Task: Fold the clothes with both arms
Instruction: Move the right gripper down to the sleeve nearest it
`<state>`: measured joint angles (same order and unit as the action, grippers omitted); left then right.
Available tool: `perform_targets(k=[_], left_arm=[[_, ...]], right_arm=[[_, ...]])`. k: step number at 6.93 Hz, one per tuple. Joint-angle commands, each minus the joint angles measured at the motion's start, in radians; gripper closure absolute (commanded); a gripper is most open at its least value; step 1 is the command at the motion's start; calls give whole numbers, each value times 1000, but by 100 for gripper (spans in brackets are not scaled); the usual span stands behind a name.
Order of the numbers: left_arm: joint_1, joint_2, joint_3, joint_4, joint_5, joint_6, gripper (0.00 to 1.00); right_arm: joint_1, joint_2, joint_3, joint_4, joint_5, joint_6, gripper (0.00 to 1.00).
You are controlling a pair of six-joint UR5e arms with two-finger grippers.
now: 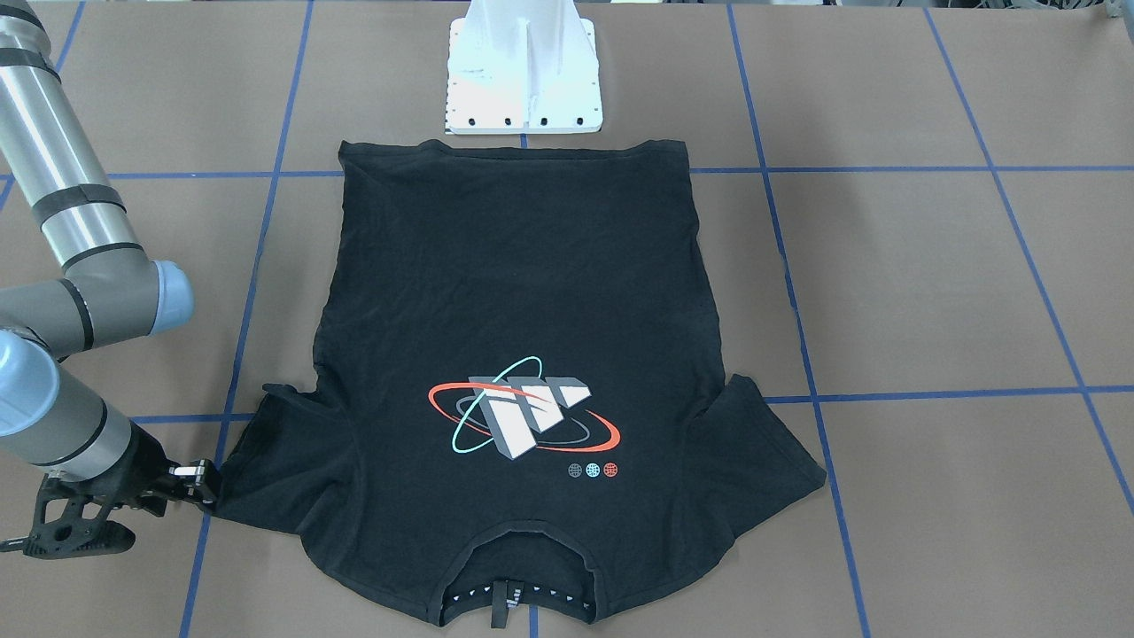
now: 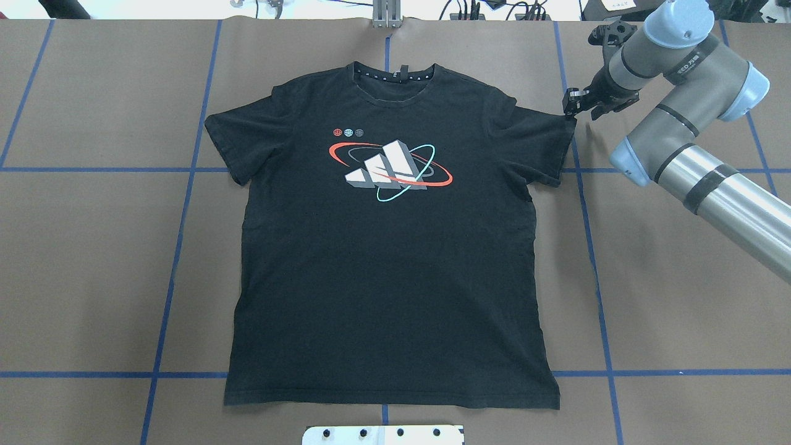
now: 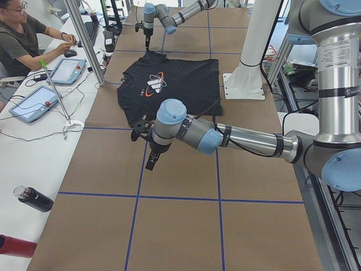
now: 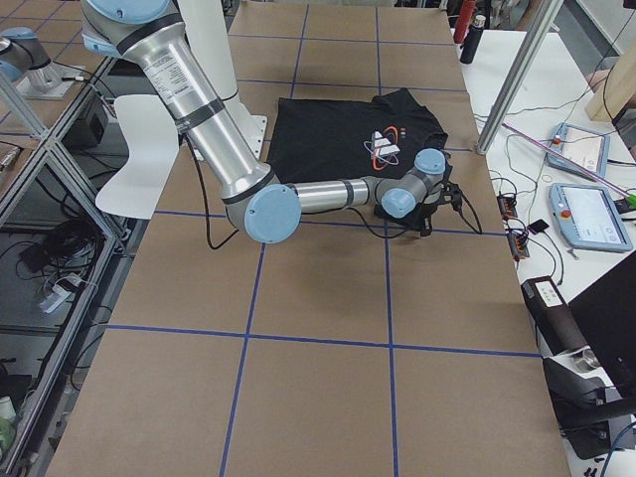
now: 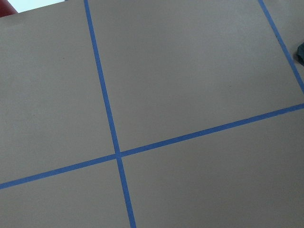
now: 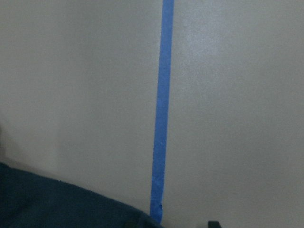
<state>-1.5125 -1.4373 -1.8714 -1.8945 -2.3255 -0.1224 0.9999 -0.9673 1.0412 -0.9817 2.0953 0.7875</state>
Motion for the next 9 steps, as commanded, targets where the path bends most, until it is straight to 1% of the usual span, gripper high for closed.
perform_targets(k=[1,2,3,4,6,7,8,9], left_arm=[[0,0,0,0,0,1,0],[0,0,0,0,2,1,0],[0,0,0,0,2,1,0],[0,0,0,0,2,1,0],[0,0,0,0,2,1,0],[0,0,0,0,0,1,0],[0,0,-3,0,0,1,0],[0,0,-14,3,0,1,0]], right_arm=[[-12,1,-1,0,-9,-1,46],[-12,1,-4,0,-9,-1,61],[-10,1,-6,0,-9,-1,92],[-12,2,-7,-2,-9,-1,100],[-9,21,-12,-2,-3,2,100],[-4,24,0,-2,8,6,100],[17,-10,58,1,79,3,100],[23,-90,141,5,145,-2,100]])
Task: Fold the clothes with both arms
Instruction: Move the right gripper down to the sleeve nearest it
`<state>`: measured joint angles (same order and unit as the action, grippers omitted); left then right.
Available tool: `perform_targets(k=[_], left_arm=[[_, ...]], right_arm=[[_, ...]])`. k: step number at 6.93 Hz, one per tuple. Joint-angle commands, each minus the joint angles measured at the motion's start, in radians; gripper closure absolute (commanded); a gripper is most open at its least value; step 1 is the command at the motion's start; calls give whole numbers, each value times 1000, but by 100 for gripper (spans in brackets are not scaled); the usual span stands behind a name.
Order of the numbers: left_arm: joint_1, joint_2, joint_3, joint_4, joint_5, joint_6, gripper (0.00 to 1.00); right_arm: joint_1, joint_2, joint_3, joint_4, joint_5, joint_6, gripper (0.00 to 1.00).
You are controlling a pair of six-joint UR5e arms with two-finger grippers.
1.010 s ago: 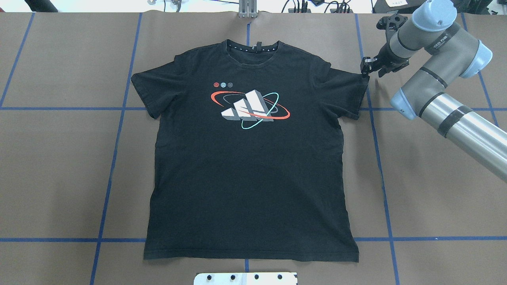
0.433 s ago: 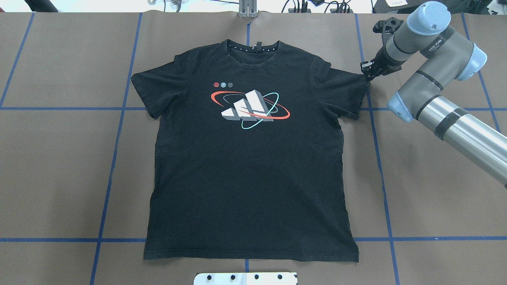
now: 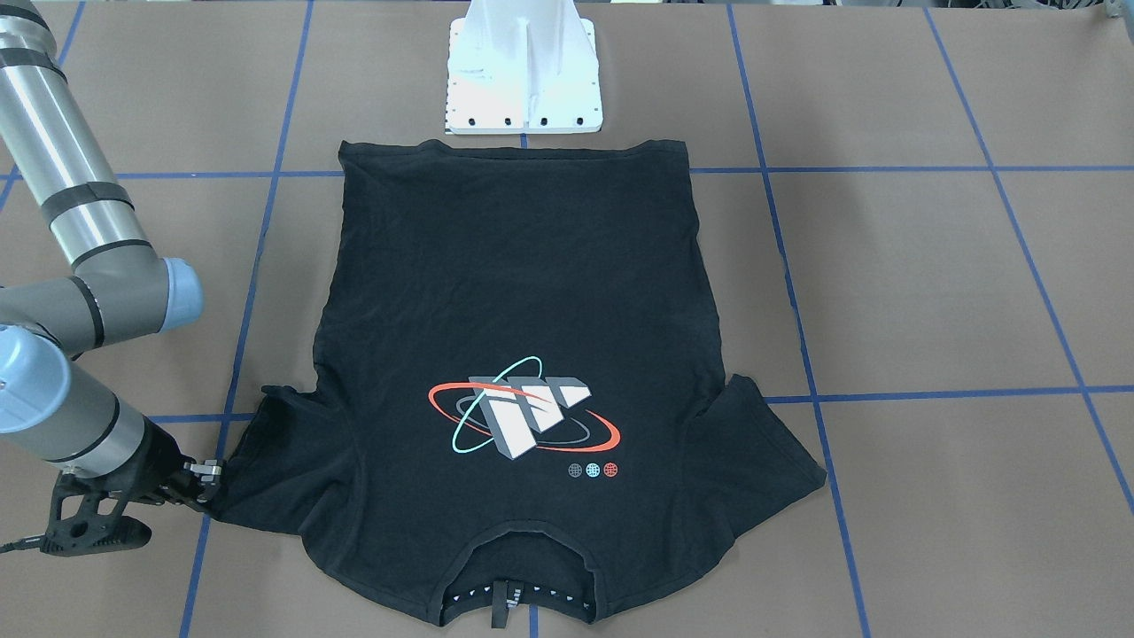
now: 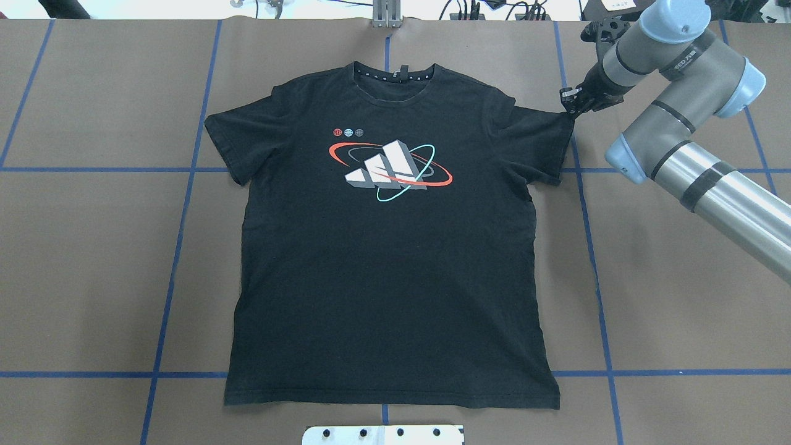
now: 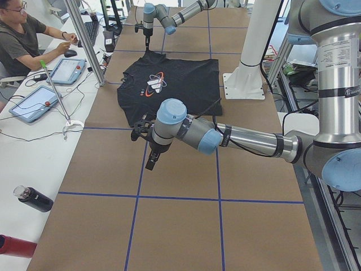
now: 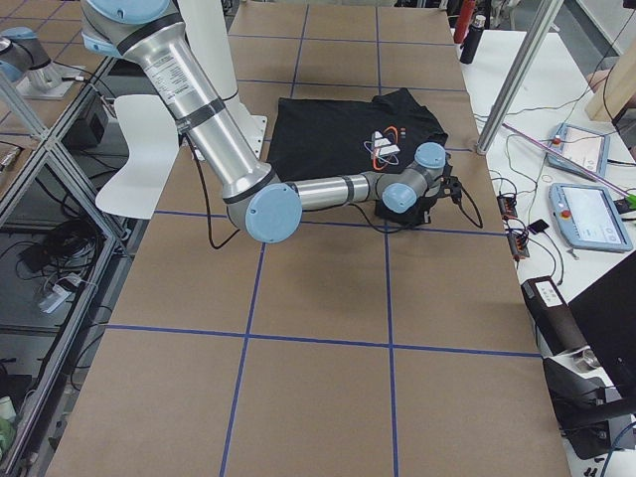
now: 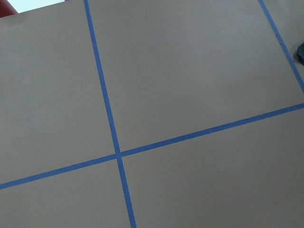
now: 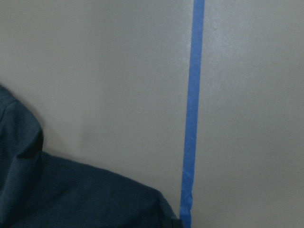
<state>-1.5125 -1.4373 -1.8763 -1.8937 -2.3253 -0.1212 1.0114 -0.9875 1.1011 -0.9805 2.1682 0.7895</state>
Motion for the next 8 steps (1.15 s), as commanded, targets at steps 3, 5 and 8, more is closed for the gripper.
perform_targets(k=[3,5,8], left_arm=[[0,3,-23,4,0,0,0],[2,3,-23,4,0,0,0],[2,5,-23,2,0,0,0]], right_arm=[[16,-197,226,3,107,-3,100],[12,-169,252,-9,102,13,100],[-61,-21,238,-38,84,218,100]])
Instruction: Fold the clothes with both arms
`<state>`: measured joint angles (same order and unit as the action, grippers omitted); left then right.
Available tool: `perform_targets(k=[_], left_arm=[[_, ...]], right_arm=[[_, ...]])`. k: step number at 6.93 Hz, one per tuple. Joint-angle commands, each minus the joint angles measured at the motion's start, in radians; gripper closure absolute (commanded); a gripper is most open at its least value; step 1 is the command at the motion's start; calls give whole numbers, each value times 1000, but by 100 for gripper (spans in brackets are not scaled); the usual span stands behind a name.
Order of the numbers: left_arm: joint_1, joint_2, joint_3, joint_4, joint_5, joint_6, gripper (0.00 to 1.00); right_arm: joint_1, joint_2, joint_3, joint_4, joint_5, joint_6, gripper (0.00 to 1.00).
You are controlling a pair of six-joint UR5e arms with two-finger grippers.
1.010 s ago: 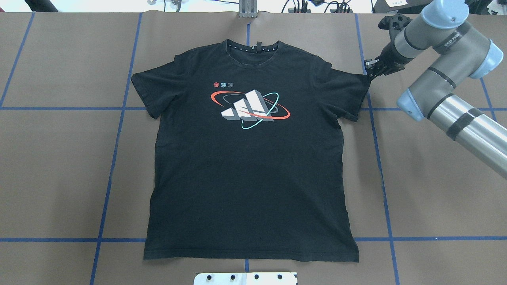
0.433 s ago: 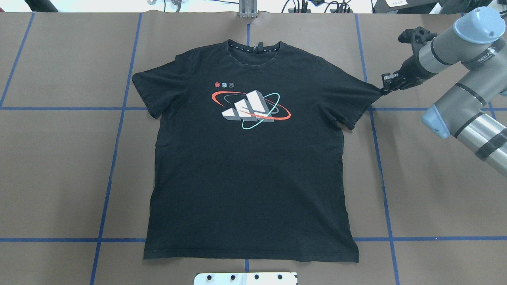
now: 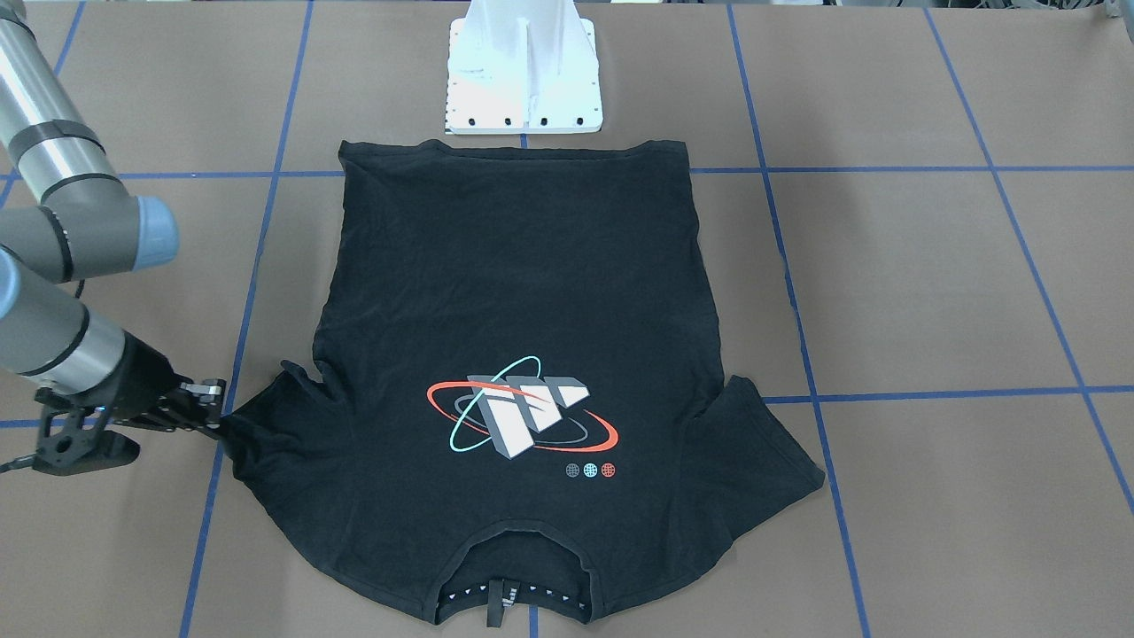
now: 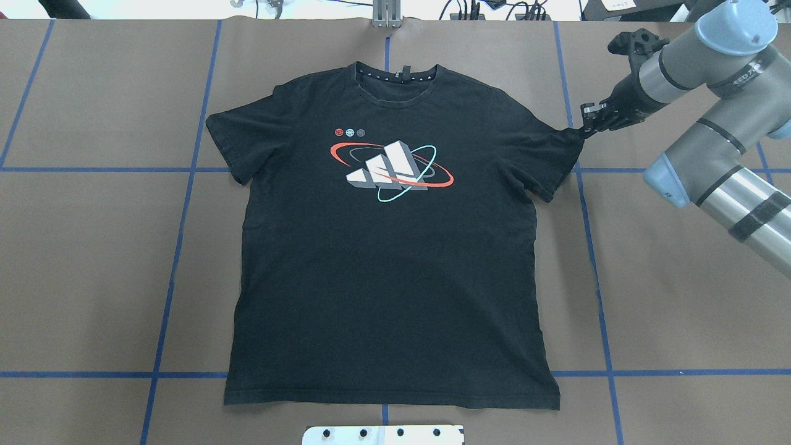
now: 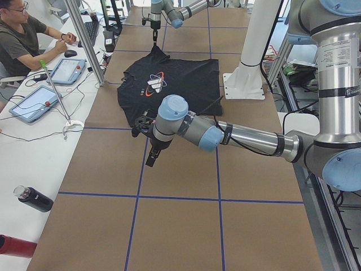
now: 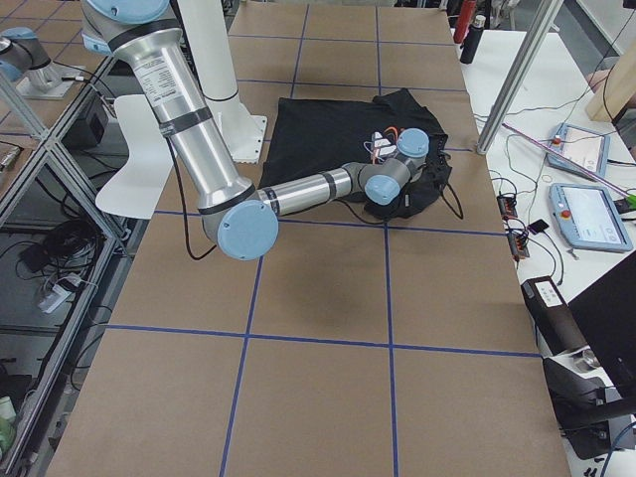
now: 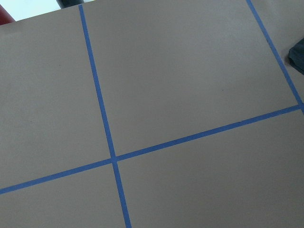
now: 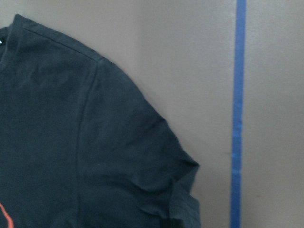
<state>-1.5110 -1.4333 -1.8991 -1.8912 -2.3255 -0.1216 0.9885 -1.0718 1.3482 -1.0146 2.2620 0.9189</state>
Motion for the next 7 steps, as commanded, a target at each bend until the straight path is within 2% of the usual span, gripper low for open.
perform_targets(k=[1,2,5,7], left_arm=[[-1,1,0,-2,-2,0,0],[-1,1,0,-2,-2,0,0],[0,1,-2,-2,-2,0,0],[0,-1,0,-2,0,0,0]], right_arm=[[-100,102,-11,-5,-78,171,100],[-146,130,-17,-2,-151,234,100],[-180,248,-140,1,-188,255,100],[-186,274,-176,1,-214,258,100]])
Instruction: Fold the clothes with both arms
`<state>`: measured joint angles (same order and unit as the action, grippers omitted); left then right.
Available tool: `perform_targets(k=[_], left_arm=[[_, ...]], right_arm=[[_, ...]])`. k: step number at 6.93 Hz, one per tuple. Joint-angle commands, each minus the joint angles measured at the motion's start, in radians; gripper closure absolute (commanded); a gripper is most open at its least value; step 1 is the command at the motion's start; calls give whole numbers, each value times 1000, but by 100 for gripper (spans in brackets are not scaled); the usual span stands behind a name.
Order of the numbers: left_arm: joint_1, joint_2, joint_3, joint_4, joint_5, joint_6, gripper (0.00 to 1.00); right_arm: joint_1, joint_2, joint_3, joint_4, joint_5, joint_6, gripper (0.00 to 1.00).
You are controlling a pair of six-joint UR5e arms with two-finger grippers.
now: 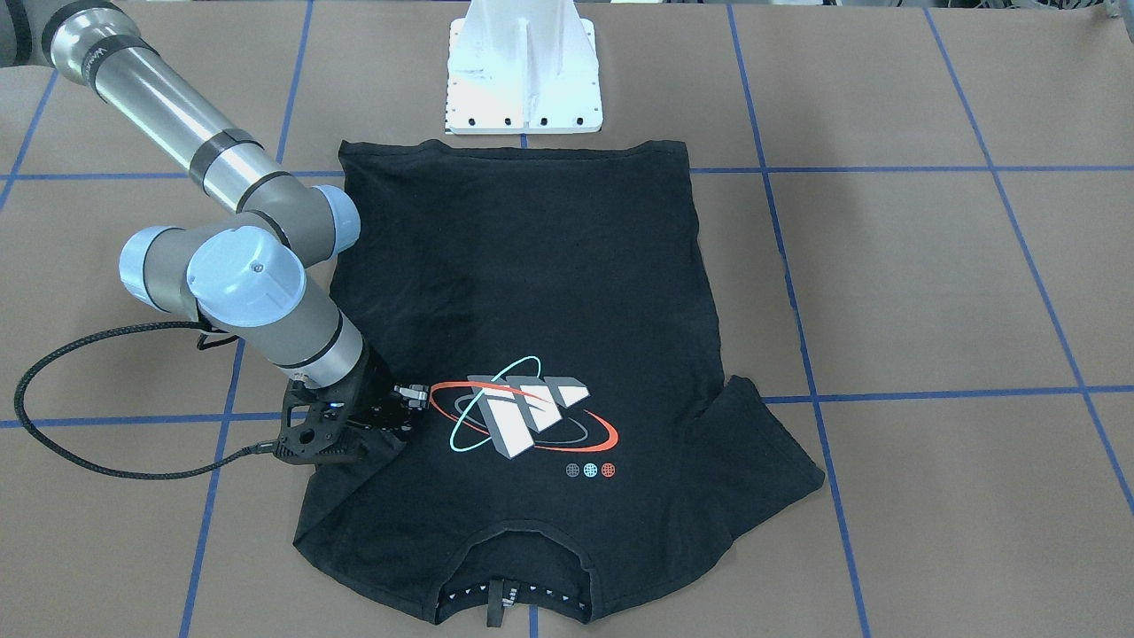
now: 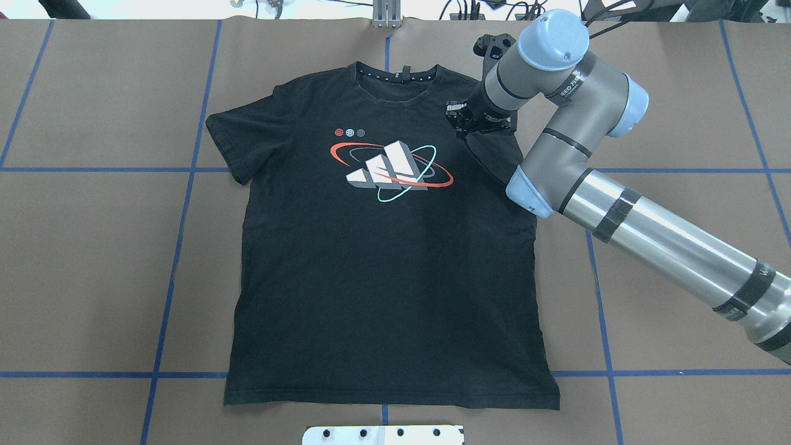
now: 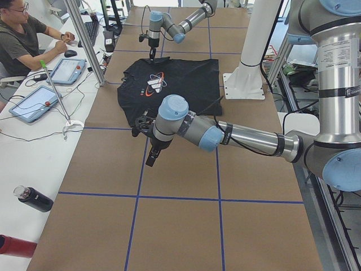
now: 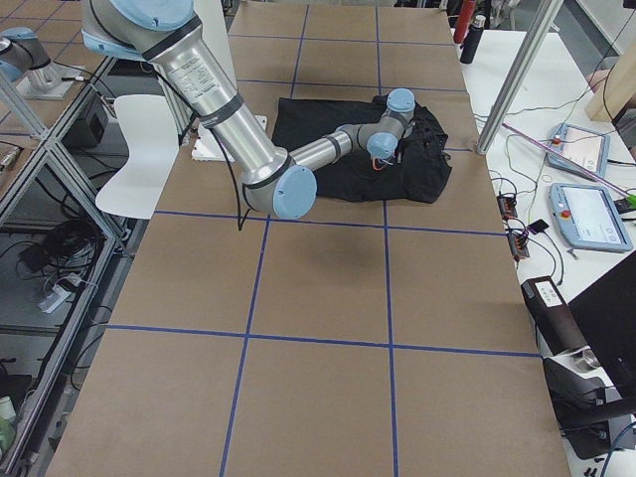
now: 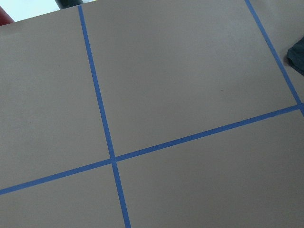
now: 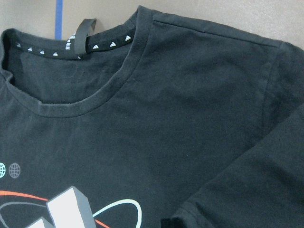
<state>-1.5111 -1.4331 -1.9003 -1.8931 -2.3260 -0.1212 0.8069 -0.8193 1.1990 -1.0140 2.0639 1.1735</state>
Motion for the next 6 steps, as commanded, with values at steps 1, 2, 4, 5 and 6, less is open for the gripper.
perform_targets(k=[1,2,4,5,6], left_arm=[[0,-1,1,0,1,0,0],[20,-12,4,0,1,-3,0],[98,-91,44,0,2,-47,0],[127,-154,93,0,2,-70,0],[144,-244,174,-1,2,-119,0]], right_arm=[[-6,44,-53,2,-19,5,100],[-6,45,-59,2,-22,5,100],[-6,72,-97,0,-25,26,80],[-6,74,-101,0,-28,29,1],[-6,75,-96,0,-28,59,0]])
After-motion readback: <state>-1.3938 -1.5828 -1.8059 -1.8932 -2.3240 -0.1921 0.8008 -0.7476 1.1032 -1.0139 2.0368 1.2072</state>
